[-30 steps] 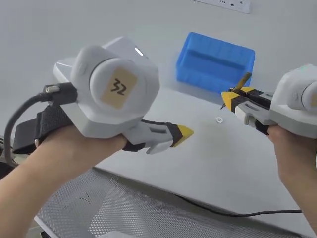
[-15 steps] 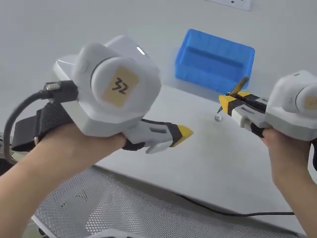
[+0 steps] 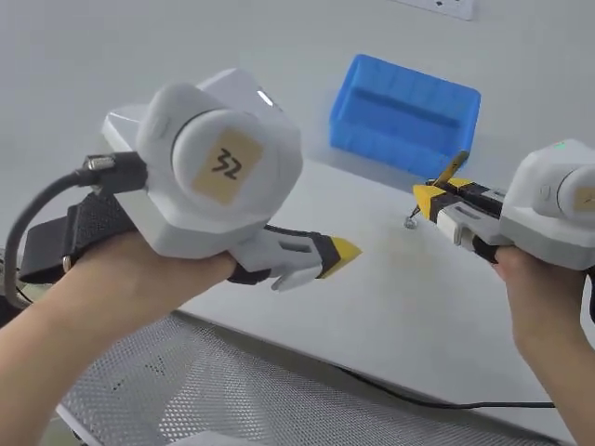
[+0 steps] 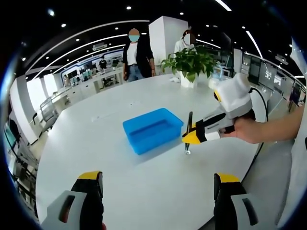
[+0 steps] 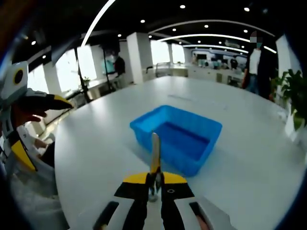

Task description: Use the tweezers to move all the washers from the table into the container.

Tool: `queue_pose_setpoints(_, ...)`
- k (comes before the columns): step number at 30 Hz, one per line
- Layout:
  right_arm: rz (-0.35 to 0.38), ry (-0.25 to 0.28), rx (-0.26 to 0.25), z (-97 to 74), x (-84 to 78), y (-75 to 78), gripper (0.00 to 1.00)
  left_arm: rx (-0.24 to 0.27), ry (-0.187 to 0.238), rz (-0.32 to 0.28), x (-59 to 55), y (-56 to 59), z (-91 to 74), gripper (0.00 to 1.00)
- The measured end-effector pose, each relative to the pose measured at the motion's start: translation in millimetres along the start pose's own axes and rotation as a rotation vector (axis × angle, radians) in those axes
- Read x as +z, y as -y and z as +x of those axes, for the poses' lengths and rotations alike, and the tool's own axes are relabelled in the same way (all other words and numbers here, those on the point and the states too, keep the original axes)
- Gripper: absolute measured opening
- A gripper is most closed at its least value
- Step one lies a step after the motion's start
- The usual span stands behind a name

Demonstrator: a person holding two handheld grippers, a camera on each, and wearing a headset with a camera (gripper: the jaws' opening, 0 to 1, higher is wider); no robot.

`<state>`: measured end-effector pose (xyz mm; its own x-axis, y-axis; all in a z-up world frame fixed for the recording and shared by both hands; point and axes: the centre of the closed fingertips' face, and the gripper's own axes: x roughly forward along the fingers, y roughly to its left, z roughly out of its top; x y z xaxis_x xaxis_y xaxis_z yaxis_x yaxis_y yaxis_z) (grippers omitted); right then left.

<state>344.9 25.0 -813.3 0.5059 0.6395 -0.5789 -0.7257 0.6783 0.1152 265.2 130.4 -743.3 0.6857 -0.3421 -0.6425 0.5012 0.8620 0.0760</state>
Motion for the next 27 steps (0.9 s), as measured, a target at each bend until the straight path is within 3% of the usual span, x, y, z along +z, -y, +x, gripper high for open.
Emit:
queue_pose_setpoints(12,0.007,0.006,-0.004,-0.8,-3.0,1.4,0.05,0.005,-0.009,0.003,-3.2,-0.8,0.4,0.99)
queue_pose_setpoints(20,-0.078,-0.002,-0.010,-1.1,-5.5,-4.2,0.04,0.004,-0.016,0.015,-2.5,0.0,2.5,0.99)
queue_pose_setpoints(27,-0.078,-0.004,-0.014,-0.8,-5.4,-2.7,0.04,0.008,-0.013,0.016,-2.6,-0.9,-0.1,0.99)
